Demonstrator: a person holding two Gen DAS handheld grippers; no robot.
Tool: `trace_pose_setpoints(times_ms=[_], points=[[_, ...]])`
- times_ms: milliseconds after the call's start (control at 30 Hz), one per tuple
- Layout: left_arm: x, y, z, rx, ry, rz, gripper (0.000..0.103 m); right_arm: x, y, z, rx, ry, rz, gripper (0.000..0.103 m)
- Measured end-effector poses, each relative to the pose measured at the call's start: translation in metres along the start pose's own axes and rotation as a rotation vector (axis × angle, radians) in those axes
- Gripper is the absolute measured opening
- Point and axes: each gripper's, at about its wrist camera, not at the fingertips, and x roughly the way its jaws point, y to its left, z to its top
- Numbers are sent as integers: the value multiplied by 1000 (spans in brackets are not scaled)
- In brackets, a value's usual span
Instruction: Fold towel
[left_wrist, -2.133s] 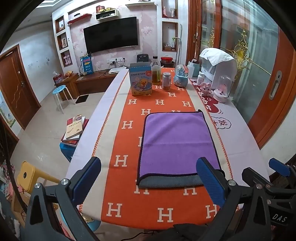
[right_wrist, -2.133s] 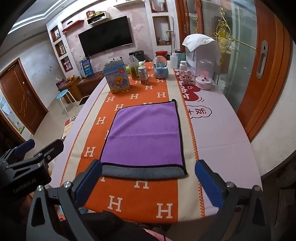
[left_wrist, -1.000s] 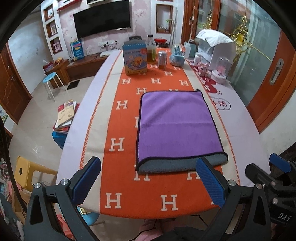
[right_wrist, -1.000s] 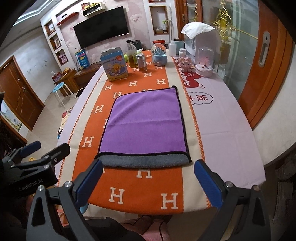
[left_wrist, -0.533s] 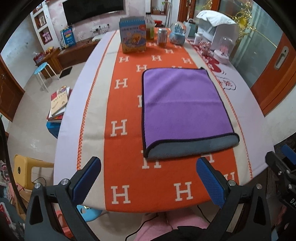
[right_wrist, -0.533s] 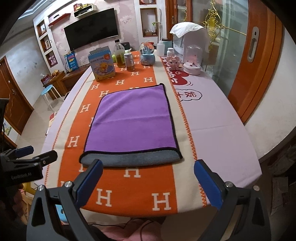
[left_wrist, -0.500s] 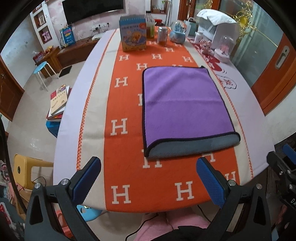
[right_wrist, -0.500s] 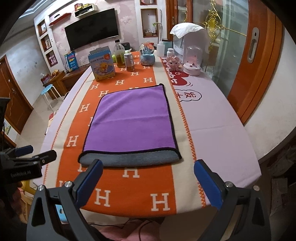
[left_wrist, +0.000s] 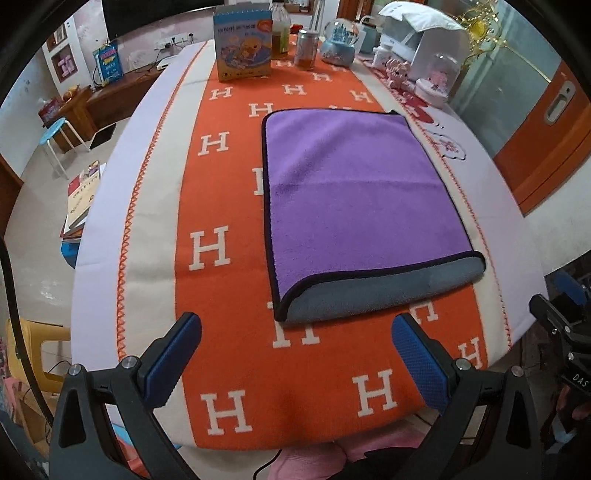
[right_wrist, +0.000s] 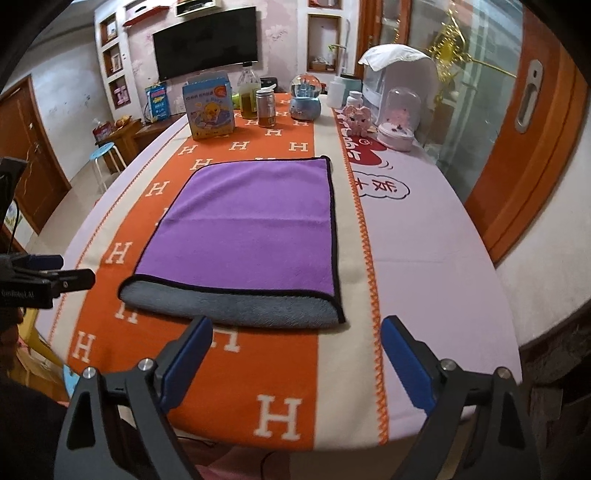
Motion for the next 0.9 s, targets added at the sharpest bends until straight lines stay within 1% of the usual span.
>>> trace_pose_setpoints(times_ms=[100, 167, 333, 500, 533, 700, 733, 800, 867, 900], points=[[13, -1, 6, 1, 19, 31, 102, 15, -7, -1, -35, 3, 27, 90], [23, -2, 9, 6, 33, 37, 102, 24, -10, -3, -58, 11, 43, 86], [47, -1, 16, -2, 46, 22, 101, 52, -18, -5, -75, 53, 102, 79], [68, -2, 23, -8, 70, 36, 100, 75, -23, -7, -92, 105, 127, 69], [72, -2, 23, -9, 80, 37, 98, 80, -25, -8, -97, 119, 132, 66], [93, -3, 23, -7, 132, 52, 93, 96, -31, -8, -106, 150, 145, 65], [95, -3, 23, -7, 139, 52, 93, 99, -32, -7, -110, 156, 148, 62], [100, -3, 23, -10, 153, 51, 89, 103, -33, -6, -116, 165, 155, 58], [103, -4, 22, -10, 164, 53, 82, 109, -34, -5, -125, 176, 162, 53], [105, -4, 22, -10, 168, 54, 80, 111, -34, -4, -129, 178, 162, 52]])
